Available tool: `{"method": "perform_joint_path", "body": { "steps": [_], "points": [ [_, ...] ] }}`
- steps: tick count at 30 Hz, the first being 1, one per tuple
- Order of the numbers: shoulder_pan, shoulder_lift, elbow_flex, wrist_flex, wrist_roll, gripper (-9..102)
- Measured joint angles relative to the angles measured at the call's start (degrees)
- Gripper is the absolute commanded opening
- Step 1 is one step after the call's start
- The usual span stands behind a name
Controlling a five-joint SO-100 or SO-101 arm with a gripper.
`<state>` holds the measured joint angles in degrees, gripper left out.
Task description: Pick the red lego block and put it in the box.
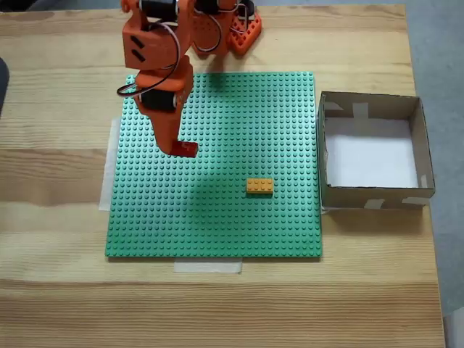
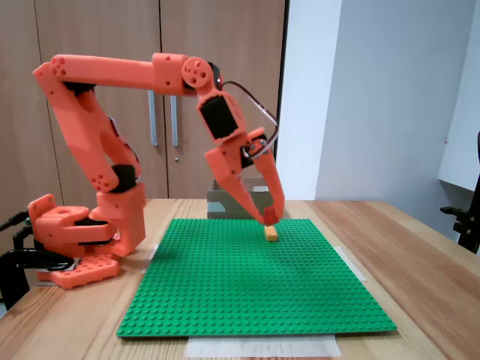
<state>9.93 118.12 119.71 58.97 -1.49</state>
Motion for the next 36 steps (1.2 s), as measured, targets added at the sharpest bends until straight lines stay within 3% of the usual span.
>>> {"method": "perform_joint_path", "body": {
  "steps": [36],
  "points": [
    [-31.55, 1.49, -12.83, 12.13, 1.49, -1]
  ]
}}
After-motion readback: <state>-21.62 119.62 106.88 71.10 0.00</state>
